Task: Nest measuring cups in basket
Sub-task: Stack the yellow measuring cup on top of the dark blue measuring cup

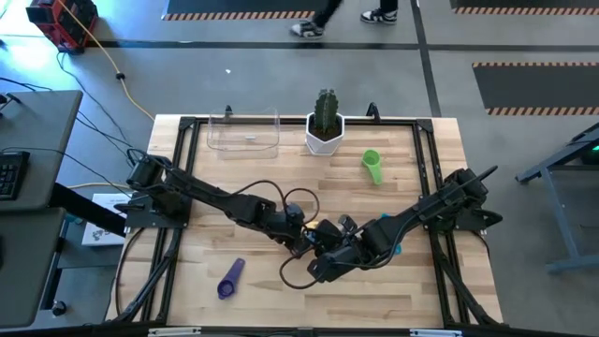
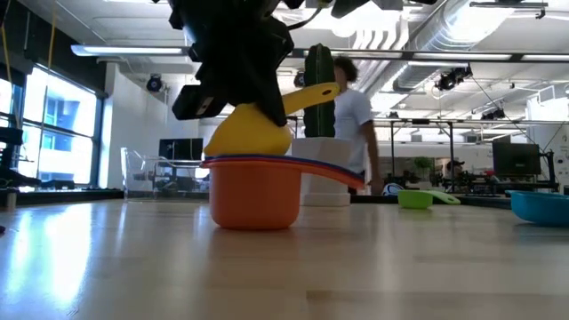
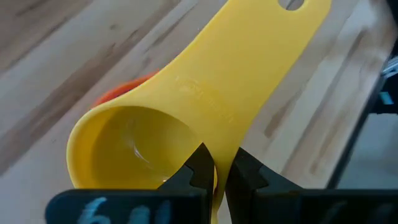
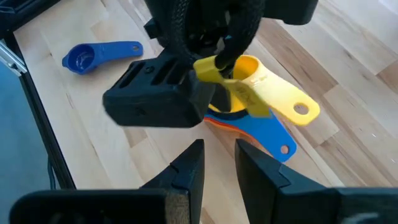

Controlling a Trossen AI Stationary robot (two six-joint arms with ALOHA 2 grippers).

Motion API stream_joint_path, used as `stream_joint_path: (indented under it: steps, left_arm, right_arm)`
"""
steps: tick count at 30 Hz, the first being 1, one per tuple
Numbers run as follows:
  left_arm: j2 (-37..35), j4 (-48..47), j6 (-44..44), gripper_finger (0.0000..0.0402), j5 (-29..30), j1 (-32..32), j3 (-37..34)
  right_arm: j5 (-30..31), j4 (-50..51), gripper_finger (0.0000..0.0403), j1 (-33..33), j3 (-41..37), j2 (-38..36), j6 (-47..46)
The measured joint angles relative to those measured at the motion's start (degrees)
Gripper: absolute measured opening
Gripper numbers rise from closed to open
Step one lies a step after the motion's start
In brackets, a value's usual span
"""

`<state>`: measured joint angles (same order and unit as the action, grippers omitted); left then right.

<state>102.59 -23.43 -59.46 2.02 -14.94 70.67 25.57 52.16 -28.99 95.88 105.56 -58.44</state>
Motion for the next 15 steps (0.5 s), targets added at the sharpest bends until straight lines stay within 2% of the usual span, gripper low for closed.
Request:
stream_joint_path:
  steps: [8, 15]
  left_arm:
    - [0.00, -4.11, 4.26, 0.0019, -0.12, -0.02, 0.02]
    - [-0.02, -3.73, 5.23, 0.0056, -0.36, 0.27, 0.02]
  right_arm:
    - [0.05, 0.37, 0.0080, 0.00, 0.00, 0.00, -0.02]
    - [0.12, 0.35, 0.0080, 0.00, 0.00, 0.00, -0.02]
